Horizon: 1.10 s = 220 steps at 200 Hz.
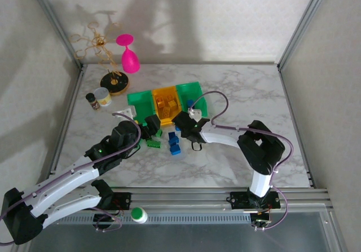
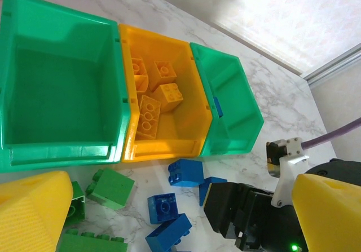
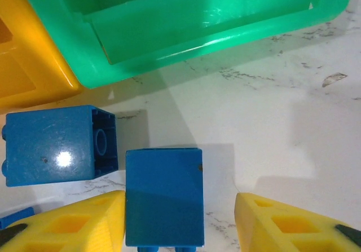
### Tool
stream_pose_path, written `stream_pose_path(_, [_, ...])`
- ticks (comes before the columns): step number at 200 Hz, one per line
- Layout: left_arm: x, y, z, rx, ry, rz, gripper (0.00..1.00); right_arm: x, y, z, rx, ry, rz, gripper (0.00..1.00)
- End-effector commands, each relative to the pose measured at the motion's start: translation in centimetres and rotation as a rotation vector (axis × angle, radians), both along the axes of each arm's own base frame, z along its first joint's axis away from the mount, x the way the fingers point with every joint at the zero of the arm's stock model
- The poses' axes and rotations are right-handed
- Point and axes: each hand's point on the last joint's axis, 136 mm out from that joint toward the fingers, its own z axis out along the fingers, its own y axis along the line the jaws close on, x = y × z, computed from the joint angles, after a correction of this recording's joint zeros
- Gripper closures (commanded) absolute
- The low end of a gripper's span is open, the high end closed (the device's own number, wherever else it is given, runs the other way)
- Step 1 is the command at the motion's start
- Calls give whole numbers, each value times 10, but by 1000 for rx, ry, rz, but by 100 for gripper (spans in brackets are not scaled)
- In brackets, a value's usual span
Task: Sort the legos into containers by color
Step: Pick up the lego from the center of the table.
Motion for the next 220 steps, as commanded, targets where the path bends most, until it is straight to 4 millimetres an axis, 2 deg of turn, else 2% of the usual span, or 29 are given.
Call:
stream_pose_path(1, [-2,2,0,6,1,10,0,-1,-10,10,-12,-19,-15,48])
stream_pose_path(19, [-2,2,0,5,0,11,0,1,-2,7,11,-5,23,49])
stream_pose_path(81, [-1,3,1,13,-2,17,0,5,0,-9,-1,24,37,55])
stream_pose_path(132, [0,2,-1,15,3,14,1,6,1,-9,-7,23,50,62])
stream_pose_path(166, [0,2,0,15,-1,13,0,9,-3,6,-5,-3,47,66])
stream_pose_path(220, [6,-3,12,17,-25,8,0,23,-16,56,30,-83,47,66])
